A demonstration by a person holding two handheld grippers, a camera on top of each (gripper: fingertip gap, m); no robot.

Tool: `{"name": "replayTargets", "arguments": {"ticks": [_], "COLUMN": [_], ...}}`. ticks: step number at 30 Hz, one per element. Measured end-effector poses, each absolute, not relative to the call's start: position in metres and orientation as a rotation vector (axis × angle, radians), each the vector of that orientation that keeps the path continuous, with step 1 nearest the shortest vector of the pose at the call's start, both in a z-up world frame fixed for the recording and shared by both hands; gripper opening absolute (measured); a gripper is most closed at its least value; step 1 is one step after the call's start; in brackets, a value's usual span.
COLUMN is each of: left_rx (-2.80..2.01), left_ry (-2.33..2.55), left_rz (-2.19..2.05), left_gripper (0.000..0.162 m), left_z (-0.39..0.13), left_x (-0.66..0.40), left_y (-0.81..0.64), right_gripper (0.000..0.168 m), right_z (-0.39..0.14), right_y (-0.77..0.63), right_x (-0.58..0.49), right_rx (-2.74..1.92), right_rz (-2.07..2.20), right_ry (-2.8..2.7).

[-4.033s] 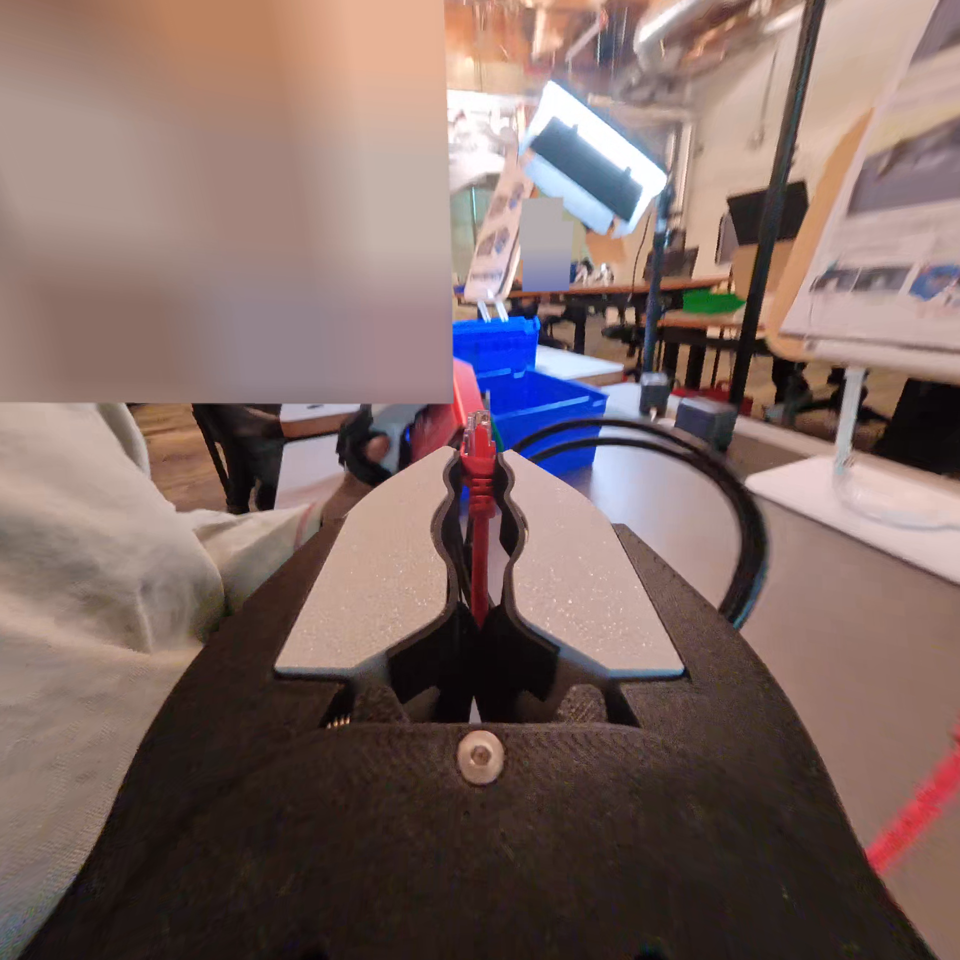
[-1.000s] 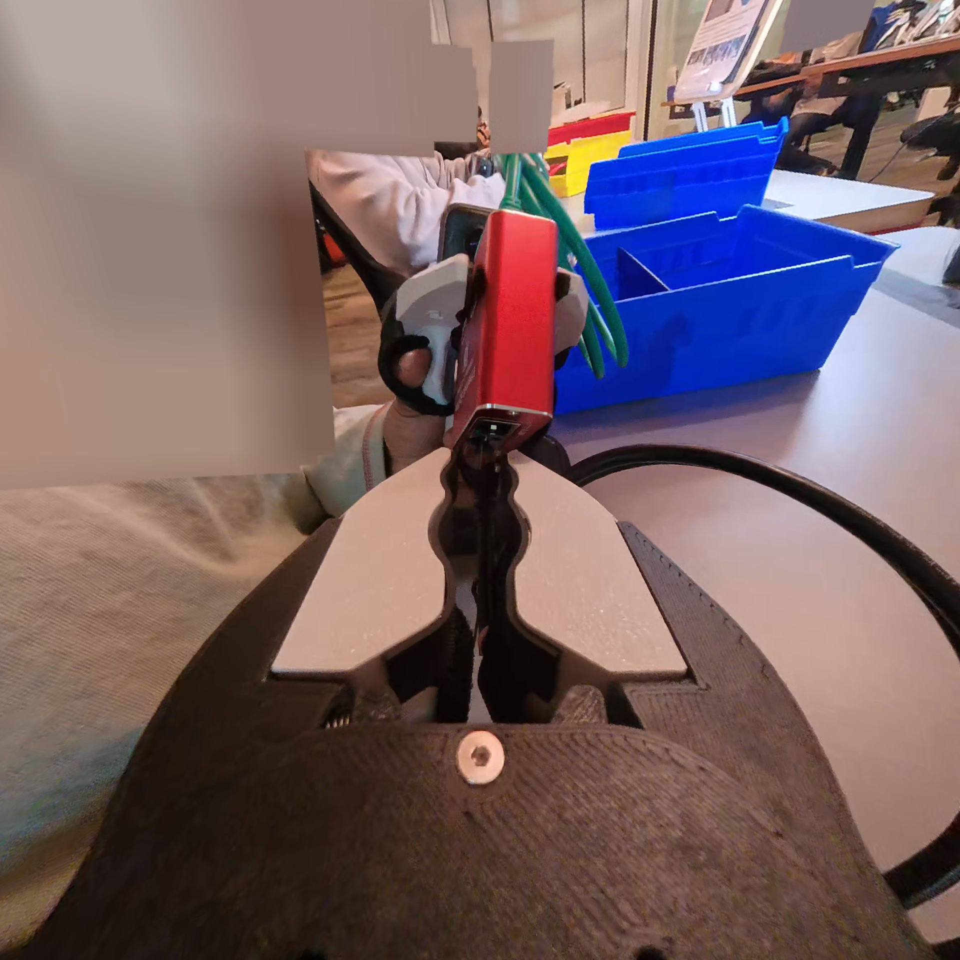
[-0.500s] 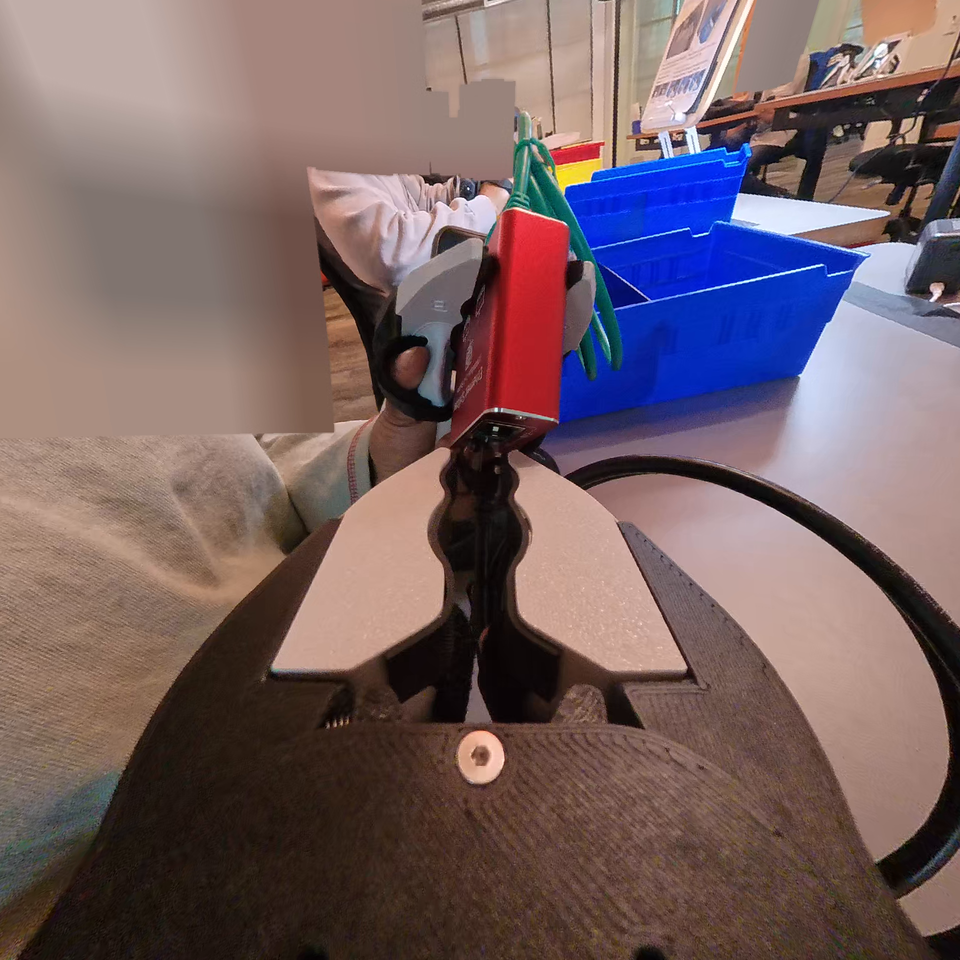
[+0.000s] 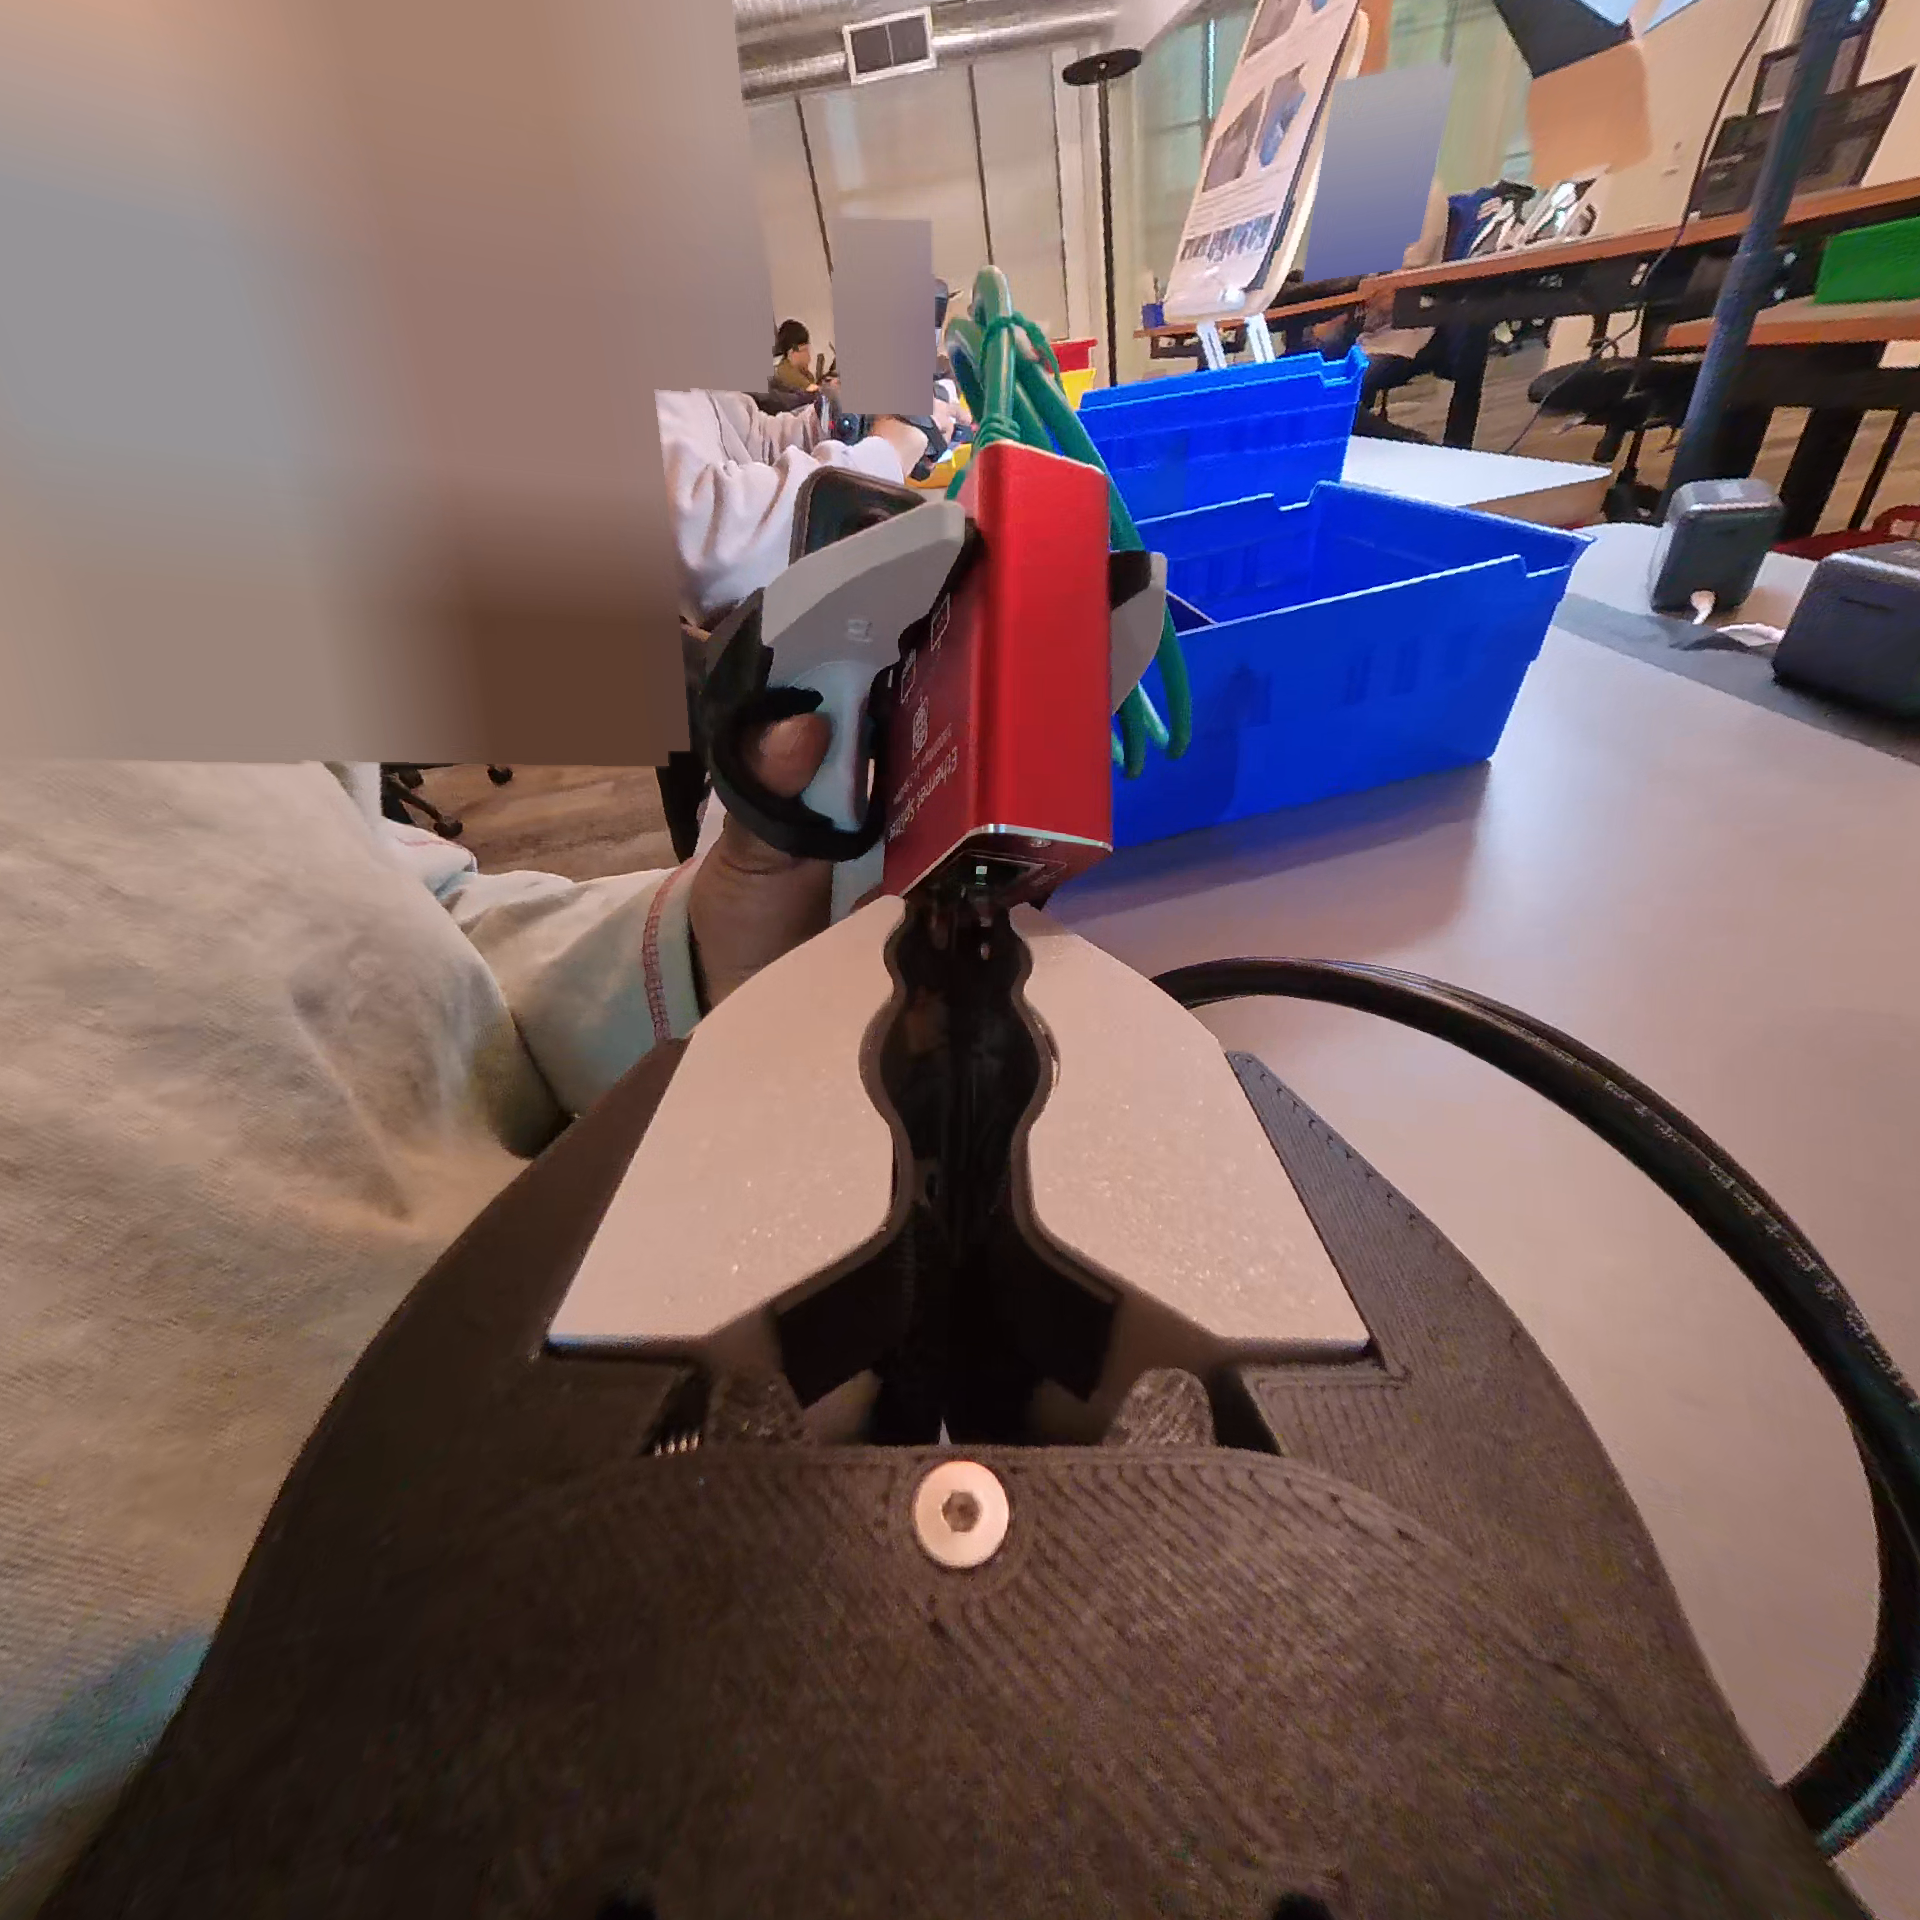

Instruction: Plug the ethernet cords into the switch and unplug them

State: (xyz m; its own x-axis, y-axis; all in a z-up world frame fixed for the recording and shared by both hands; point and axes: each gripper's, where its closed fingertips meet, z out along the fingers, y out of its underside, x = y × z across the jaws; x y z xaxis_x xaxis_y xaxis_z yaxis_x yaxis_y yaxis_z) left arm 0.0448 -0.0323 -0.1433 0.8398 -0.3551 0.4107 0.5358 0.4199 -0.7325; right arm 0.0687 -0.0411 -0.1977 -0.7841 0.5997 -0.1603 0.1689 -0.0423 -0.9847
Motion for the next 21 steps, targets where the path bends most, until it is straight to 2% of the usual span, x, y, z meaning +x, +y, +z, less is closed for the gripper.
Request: {"name": "replayTargets", "arguments": {"ticks": [4,5,11,21], "left_rx": [-1.121,-1.141,-1.145,-1.017], "left_ry": [-0.141,-0.135,-0.103,-0.119], "left_rz": [-0.559,-0.546,-0.444,-0.512], "left_gripper": [0.04,0.031,0.03,0.028], "left_z": [-0.152,-0.154,-0.153,-0.139], "left_x": [0.057,0.058,0.06,0.053], "left_y": [-0.022,-0.02,-0.022,-0.036], "right_gripper": [0.012,0.012,0.012,0.012], "right_z": [-0.192,-0.19,-0.188,-0.173], "right_y": [-0.033,-0.031,-0.026,-0.035], "right_x": [0.071,0.072,0.069,0.066], "right_rx": [-0.803,-0.798,-0.863,-0.797], "right_rz": [1.866,1.871,1.833,1.595], "right_ry": [-1.909,-1.906,-1.846,-1.759]}}
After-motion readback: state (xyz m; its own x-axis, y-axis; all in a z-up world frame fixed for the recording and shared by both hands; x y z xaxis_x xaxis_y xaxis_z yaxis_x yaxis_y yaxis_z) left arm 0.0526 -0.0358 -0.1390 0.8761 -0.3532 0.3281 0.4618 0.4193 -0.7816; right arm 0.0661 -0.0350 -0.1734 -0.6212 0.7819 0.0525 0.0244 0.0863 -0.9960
